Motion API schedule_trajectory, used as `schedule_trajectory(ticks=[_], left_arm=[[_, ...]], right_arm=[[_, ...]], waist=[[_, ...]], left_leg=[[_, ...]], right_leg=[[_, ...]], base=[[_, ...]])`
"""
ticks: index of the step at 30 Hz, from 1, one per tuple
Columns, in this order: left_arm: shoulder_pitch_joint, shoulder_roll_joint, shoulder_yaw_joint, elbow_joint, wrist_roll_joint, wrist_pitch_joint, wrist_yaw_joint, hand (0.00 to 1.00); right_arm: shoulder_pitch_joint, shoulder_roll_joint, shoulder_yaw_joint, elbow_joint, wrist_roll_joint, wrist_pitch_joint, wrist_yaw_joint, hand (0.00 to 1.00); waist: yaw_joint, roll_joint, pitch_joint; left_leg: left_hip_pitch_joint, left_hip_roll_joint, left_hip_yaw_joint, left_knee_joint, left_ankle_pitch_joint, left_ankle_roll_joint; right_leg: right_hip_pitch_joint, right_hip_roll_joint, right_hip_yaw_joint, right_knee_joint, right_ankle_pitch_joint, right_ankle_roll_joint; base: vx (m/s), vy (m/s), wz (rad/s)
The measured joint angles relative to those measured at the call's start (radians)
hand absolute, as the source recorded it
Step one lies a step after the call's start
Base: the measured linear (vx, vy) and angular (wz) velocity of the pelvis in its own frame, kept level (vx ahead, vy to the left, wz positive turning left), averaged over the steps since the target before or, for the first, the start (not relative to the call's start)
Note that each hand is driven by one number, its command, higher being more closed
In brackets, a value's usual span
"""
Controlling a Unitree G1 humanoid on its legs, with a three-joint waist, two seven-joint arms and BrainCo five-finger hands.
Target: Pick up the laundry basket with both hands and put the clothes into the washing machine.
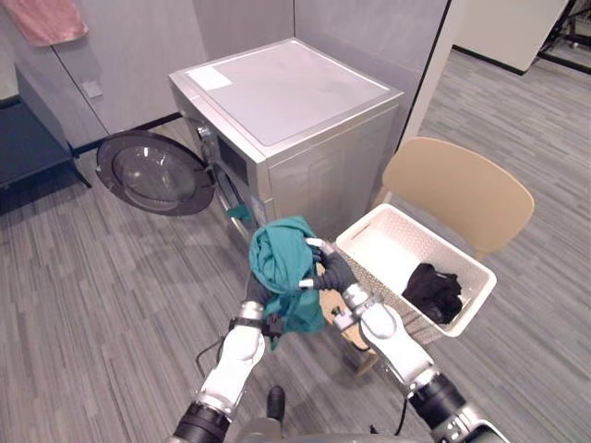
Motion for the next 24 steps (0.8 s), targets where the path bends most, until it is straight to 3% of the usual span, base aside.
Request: schedule_trajectory(ticks=[3, 7, 9, 11, 12, 15, 16, 18, 19, 20, 21, 24], left_arm=[[0.017, 0.038, 0.116, 0.119, -0.058, 0.01, 0.002, 1.0], [0.021, 0.061, 0.126, 0.219, -0.093, 0.024, -0.004, 1.0], [0.021, 0.049, 0.123, 0.273, -0.093, 0.032, -0.024, 1.0], [0.022, 0.037, 0.125, 0.313, -0.092, 0.039, -0.026, 1.0], [0.023, 0.037, 0.128, 0.328, -0.092, 0.04, -0.028, 1.0], [0.029, 0.038, 0.173, 0.421, -0.09, 0.052, -0.044, 1.0], [0.039, 0.033, 0.182, 0.443, -0.089, 0.06, -0.047, 1.0], [0.074, 0.022, 0.188, 0.443, -0.079, 0.065, -0.061, 1.0], [0.088, 0.022, 0.188, 0.443, -0.072, 0.068, -0.071, 1.0], [0.087, 0.022, 0.187, 0.443, -0.071, 0.072, -0.075, 1.0], [0.075, 0.028, 0.187, 0.442, -0.071, 0.075, -0.085, 1.0], [0.068, 0.031, 0.182, 0.441, -0.07, 0.075, -0.088, 1.0]], right_arm=[[0.054, -0.045, -0.069, 0.055, -0.019, 0.001, 0.0, 0.0], [0.083, -0.03, -0.149, 0.222, -0.04, 0.013, -0.003, 0.0], [0.084, -0.001, -0.19, 0.36, -0.061, 0.022, -0.011, 0.0], [0.071, 0.024, -0.21, 0.461, -0.082, 0.03, -0.028, 0.0], [0.063, 0.033, -0.213, 0.494, -0.091, 0.033, -0.031, 0.0], [0.009, 0.088, -0.233, 0.609, -0.11, 0.051, -0.056, 0.0], [-0.01, 0.1, -0.241, 0.642, -0.134, 0.053, -0.067, 0.0], [-0.009, 0.104, -0.248, 0.658, -0.156, 0.064, -0.073, 0.0], [0.003, 0.102, -0.25, 0.658, -0.168, 0.07, -0.079, 0.0], [0.01, 0.098, -0.251, 0.658, -0.169, 0.072, -0.083, 0.0], [0.023, 0.1, -0.257, 0.657, -0.169, 0.072, -0.088, 0.0], [0.029, 0.099, -0.256, 0.651, -0.167, 0.072, -0.088, 0.0]], waist=[[0.002, -0.011, 0.008], [0.002, -0.025, 0.023], [-0.003, -0.035, 0.034], [-0.007, -0.036, 0.037], [-0.011, -0.037, 0.038], [-0.02, -0.058, 0.058], [-0.02, -0.06, 0.069], [-0.019, -0.057, 0.069], [-0.022, -0.056, 0.07], [-0.025, -0.046, 0.076], [-0.035, -0.039, 0.083], [-0.064, -0.014, 0.111]], left_leg=[[-0.052, -0.013, -0.054, 0.002, 0.016, -0.006], [-0.116, -0.046, -0.099, 0.002, 0.023, 0.007], [-0.138, -0.04, 0.081, 0.014, 0.005, 0.066], [-0.152, -0.016, 0.284, 0.054, 0.001, 0.085], [-0.157, -0.012, 0.321, 0.07, 0.011, 0.094], [-0.159, -0.066, 0.295, 0.119, -0.042, 0.113], [-0.162, -0.079, 0.295, 0.174, -0.098, 0.123], [-0.16, -0.097, 0.284, 0.242, -0.179, 0.132], [-0.148, -0.113, 0.263, 0.271, -0.217, 0.142], [-0.134, -0.117, 0.234, 0.282, -0.239, 0.146], [-0.113, -0.118, 0.186, 0.288, -0.257, 0.15], [-0.027, -0.121, 0.094, 0.274, -0.291, 0.158]], right_leg=[[-0.051, -0.019, -0.065, 0.07, -0.037, -0.002], [-0.063, -0.065, -0.214, 0.128, -0.085, 0.013], [-0.033, -0.103, -0.315, 0.125, -0.095, 0.03], [-0.012, -0.129, -0.365, 0.127, -0.099, 0.046], [-0.004, -0.136, -0.374, 0.127, -0.101, 0.054], [0.051, -0.171, -0.373, 0.075, -0.083, 0.101], [0.071, -0.186, -0.37, 0.079, -0.072, 0.12], [0.058, -0.254, -0.358, 0.213, -0.069, 0.123], [0.013, -0.311, -0.308, 0.379, -0.047, 0.085], [-0.044, -0.332, -0.227, 0.511, -0.006, 0.013], [-0.113, -0.301, -0.103, 0.627, -0.042, -0.005], [-0.269, -0.181, 0.065, 0.7, -0.129, -0.003]], base=[[-0.06, -0.018, 0.55], [0.0, -0.031, 1.2], [0.08, 0.032, 1.32], [0.16, 0.06, 1.03], [0.3, 0.105, 0.87], [0.23, 0.103, 0.42], [0.21, 0.141, 0.1], [0.21, 0.183, 0.16], [0.26, 0.227, 0.44], [0.37, 0.237, 0.8], [0.34, 0.149, 0.84], [0.35, 0.075, 0.9]])
